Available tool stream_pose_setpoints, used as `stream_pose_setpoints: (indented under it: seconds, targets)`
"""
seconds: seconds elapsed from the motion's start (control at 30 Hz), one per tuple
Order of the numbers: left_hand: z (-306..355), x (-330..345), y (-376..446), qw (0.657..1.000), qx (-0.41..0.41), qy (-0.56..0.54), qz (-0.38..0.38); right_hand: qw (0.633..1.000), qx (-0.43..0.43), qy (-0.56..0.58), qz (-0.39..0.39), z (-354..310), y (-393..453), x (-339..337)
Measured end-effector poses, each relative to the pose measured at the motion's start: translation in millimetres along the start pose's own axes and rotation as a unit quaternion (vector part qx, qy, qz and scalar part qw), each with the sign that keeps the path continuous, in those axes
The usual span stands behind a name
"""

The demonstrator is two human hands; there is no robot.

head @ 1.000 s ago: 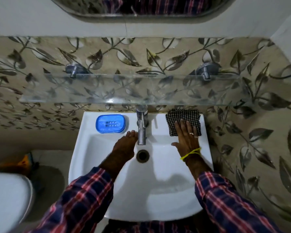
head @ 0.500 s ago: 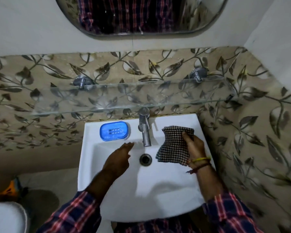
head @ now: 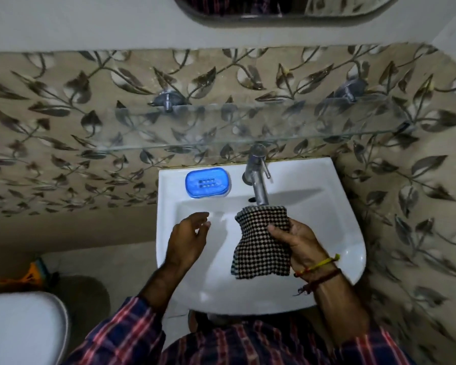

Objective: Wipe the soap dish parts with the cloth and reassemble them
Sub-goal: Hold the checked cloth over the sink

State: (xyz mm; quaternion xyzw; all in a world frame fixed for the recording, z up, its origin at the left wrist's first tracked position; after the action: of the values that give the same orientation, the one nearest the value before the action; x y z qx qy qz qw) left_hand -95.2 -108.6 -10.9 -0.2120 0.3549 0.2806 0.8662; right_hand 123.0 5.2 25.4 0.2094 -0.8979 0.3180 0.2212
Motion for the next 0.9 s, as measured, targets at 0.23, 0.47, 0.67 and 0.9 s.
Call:
stream_pose_setpoints:
  seconds: [0.23, 0.47, 0.67, 0.9]
  targets:
    - [-8, -16, 8, 0.979, -0.14, -0.139, 0.045, 0.994, 0.071, 0.076, -0.023, -10, 15, 32]
    - [-1, -13, 13, 0.945, -0.171, -0.277, 0.033, 0.997, 0.056, -0.004, -0.059, -19, 24, 42]
    - [13, -10, 10, 0.943, -0.15, -0.297, 0.025, 0.992, 0.112, 0.039, -0.048, -15, 30, 25]
    - [68, -20, 20, 0.975, 0.059, -0.213, -0.014, 0.98, 0.031, -0.152, -0.124, -32, 40, 25]
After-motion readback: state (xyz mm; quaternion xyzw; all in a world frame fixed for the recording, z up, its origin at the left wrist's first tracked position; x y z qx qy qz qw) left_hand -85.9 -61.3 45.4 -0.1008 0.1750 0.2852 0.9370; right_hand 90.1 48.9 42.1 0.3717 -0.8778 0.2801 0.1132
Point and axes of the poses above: each hand's wrist, its own y-axis towards the middle knuckle, its own x-axis out of the palm, z = x × y, the point moved 4 cm from there along y, towards the middle knuckle, and after that the axes turned 12 degrees about y, right-handed, at the moved point
